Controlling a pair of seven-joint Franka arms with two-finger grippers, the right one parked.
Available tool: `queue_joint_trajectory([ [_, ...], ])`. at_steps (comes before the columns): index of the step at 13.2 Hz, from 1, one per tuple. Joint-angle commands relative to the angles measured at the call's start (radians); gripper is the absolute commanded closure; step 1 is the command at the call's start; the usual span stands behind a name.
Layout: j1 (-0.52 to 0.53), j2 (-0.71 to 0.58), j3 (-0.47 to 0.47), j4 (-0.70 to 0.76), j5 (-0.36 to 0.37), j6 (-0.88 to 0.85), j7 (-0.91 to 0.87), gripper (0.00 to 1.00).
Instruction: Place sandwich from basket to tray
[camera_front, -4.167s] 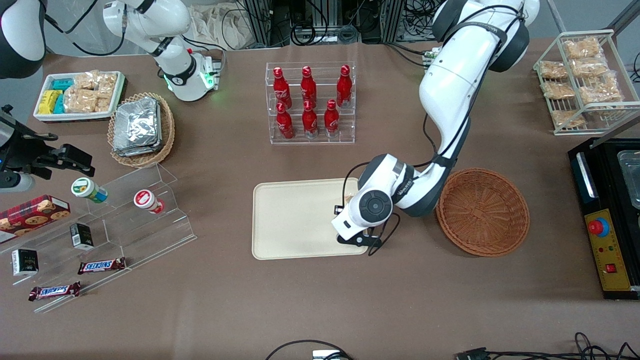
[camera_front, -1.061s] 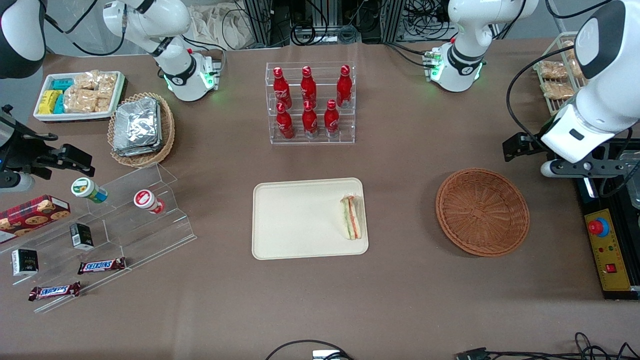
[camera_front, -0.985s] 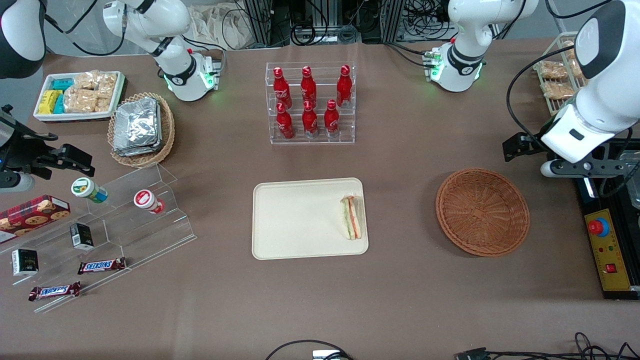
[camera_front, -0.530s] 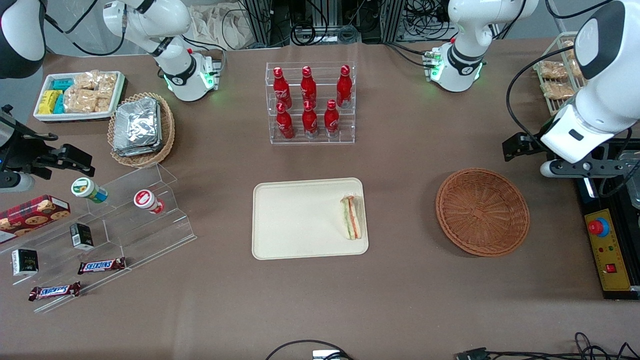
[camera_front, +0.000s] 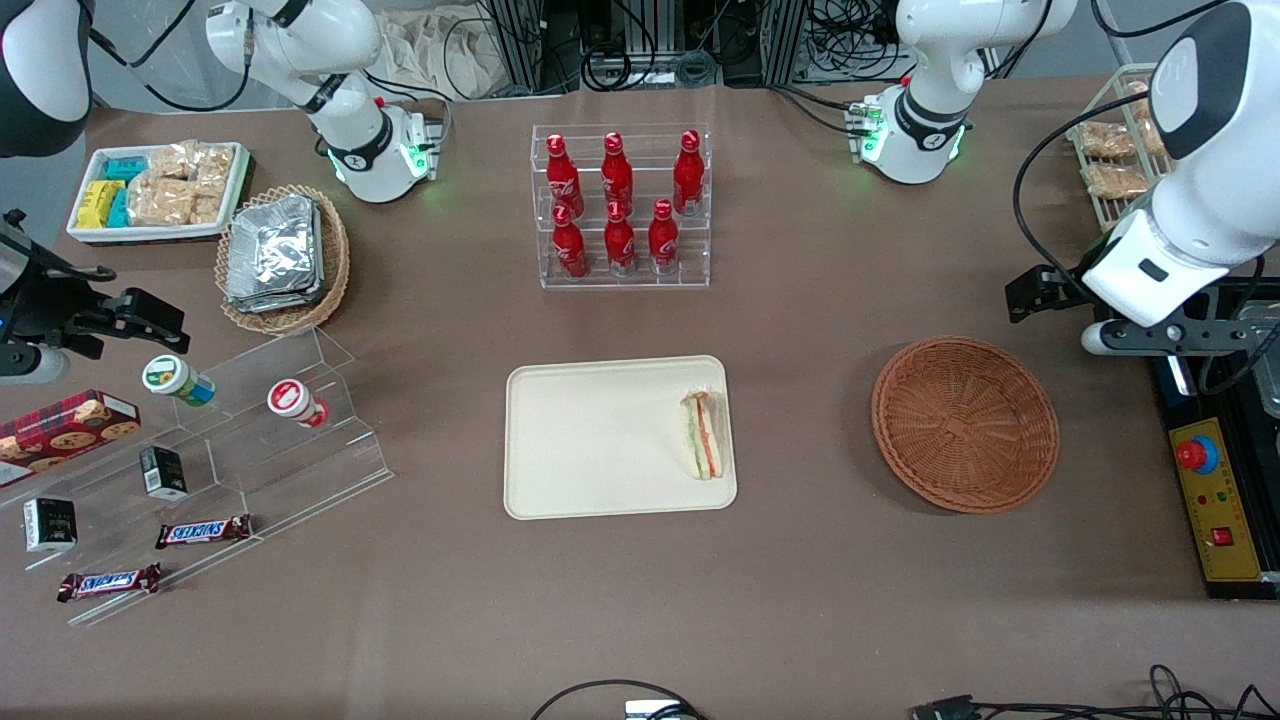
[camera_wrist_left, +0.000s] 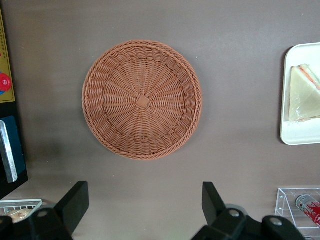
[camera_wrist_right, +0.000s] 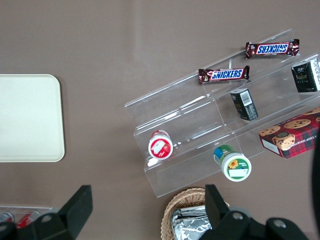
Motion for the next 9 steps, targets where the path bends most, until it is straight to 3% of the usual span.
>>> queue_joint_trajectory([
  [1,0.001,-0.013,0.001,-0.008,0.01,-0.006,-0.004,0.0],
  [9,0.003,-0.013,0.003,-0.008,-0.002,-0.006,-0.004,0.0],
])
